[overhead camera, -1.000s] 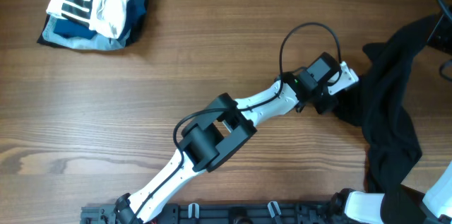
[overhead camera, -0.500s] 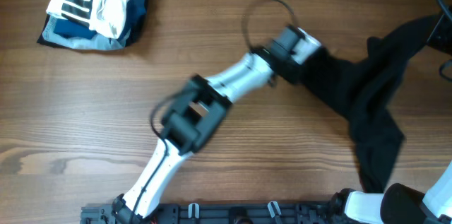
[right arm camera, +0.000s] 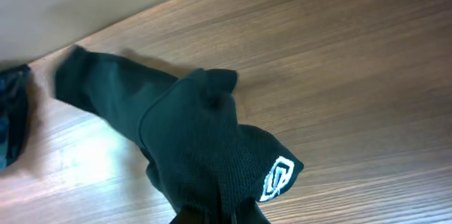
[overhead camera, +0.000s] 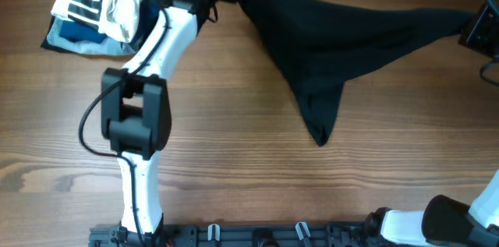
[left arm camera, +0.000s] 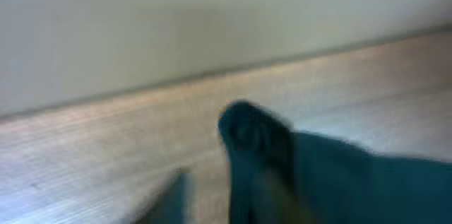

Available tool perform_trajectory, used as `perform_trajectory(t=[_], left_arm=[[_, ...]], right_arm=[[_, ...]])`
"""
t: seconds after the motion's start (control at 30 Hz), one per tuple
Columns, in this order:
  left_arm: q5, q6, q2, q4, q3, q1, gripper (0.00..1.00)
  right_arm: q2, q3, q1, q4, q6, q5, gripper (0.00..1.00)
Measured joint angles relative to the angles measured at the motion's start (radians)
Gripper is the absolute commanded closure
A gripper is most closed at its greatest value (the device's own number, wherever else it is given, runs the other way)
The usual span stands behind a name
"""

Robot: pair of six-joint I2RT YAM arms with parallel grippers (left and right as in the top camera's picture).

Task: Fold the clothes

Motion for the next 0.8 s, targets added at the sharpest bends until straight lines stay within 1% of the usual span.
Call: perform_trajectory(t=[0.1, 0.13, 0.27, 0.33, 0.37, 0.4, 0.43, 0.5, 0.57, 0.67, 0.73, 0.8], left_arm=[[0.022, -0.003, -0.024, -0.077, 0.006, -0.015, 0.00], [0.031, 0.000, -0.025, -0.130, 0.007, -0.024, 0.00], [0.052, 0.000, -0.025, -0.437, 0.005, -0.076, 0.00], [0.063, 0.008, -0.027, -0.622, 0.004, -0.098, 0.01], [0.076, 0.034, -0.027, -0.713, 0.003, -0.105, 0.02], [0.097, 0.065, -0.027, -0.773, 0.002, -0.110, 0.08], [0.138, 0.118, -0.029, -0.875, 0.000, -0.119, 0.11], [0.186, 0.197, -0.030, -0.933, 0.000, -0.137, 0.15], [0.222, 0.276, -0.031, -0.943, 0.000, -0.185, 0.14], [0.248, 0.353, -0.031, -0.865, 0.000, -0.299, 0.07], [0.242, 0.375, -0.031, -0.800, 0.000, -0.379, 0.05], [0.215, 0.393, -0.031, -0.774, 0.000, -0.461, 0.03]], right_arm=[[0.016, 0.000, 0.000, 0.000, 0.000, -0.009, 0.96], [0.022, 0.000, 0.000, 0.001, 0.000, -0.009, 0.96], [0.038, 0.000, 0.000, 0.003, 0.000, -0.009, 0.96], [0.039, 0.000, 0.000, 0.003, -0.003, -0.009, 0.96], [0.039, 0.000, 0.000, 0.004, -0.005, -0.009, 0.96], [0.039, 0.000, 0.000, 0.005, -0.008, -0.009, 0.96], [0.039, 0.000, 0.000, 0.006, -0.008, -0.009, 0.96], [0.039, 0.000, 0.000, 0.007, -0.011, -0.009, 0.96], [0.039, 0.000, 0.000, 0.007, -0.012, -0.009, 0.96], [0.039, 0.000, 0.000, 0.007, -0.019, -0.009, 0.96], [0.039, 0.000, 0.000, 0.007, -0.019, -0.009, 0.96], [0.039, 0.000, 0.000, 0.006, -0.019, -0.009, 0.96]])
